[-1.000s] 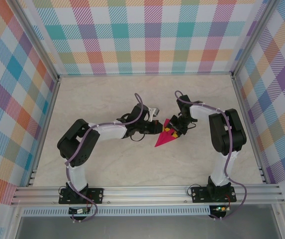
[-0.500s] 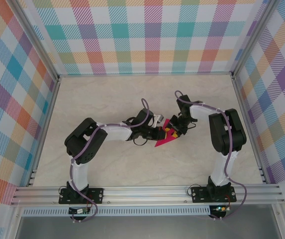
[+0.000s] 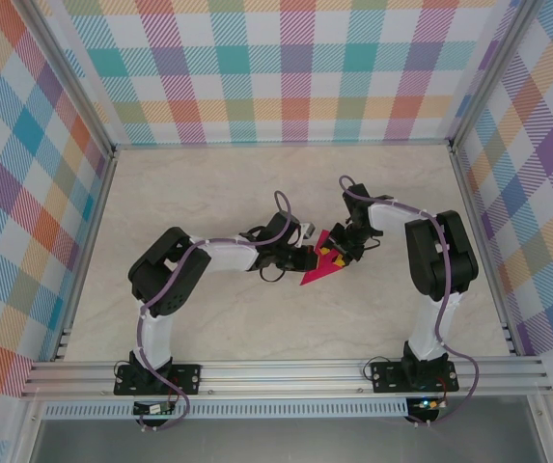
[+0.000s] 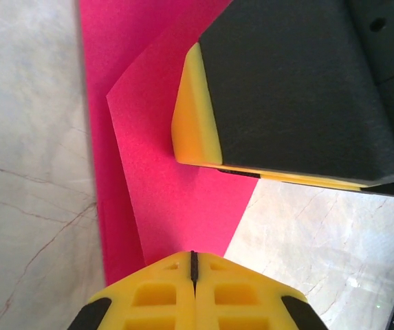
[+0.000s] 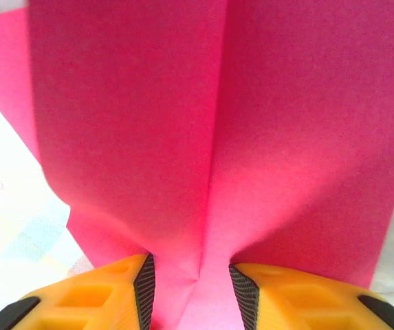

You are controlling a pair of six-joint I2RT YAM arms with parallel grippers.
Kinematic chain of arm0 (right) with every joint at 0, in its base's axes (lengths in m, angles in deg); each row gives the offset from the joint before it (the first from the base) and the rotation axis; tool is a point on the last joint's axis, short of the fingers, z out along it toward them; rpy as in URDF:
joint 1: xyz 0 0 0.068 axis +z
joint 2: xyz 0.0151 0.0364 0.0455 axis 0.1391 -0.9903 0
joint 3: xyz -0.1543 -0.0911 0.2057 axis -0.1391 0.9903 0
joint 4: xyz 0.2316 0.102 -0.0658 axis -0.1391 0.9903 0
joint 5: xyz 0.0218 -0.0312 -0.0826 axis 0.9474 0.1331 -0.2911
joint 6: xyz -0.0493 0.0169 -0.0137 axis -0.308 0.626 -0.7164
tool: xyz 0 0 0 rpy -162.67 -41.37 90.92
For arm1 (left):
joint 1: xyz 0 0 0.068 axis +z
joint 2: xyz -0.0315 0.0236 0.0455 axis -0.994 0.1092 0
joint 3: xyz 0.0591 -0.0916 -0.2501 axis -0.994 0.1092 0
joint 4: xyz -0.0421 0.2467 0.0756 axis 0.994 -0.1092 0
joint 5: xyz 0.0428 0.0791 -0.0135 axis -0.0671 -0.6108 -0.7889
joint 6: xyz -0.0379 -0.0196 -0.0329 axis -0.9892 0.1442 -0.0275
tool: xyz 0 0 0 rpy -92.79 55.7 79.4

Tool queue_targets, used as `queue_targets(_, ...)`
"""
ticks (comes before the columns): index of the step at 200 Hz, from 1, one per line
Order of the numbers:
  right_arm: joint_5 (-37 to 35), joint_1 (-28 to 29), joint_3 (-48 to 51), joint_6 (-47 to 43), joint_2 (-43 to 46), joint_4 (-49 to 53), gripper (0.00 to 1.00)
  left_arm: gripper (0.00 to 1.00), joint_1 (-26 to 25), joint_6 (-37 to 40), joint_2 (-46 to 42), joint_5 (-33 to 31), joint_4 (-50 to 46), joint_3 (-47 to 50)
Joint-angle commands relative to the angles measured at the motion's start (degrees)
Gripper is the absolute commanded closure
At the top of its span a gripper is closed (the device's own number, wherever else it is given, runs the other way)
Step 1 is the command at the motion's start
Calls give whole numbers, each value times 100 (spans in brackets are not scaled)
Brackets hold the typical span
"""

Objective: Fold a paper plane with a square sheet of paper (pick it up from the middle)
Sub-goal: Fourth fold the wing at the center of the table.

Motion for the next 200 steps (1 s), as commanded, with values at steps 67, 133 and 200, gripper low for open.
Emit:
queue_targets(67,-964,99,427,33,-752,231,59,100,-32,125,221,-291,-305,-227)
queue_targets(133,-945,96,393,-15,-815,241,59,100,-37,116,265,-341,-346,-235)
queue_targets(200,-962,101,321,-24,-912,287,58,100,-33,118,261,-410,-428,-213)
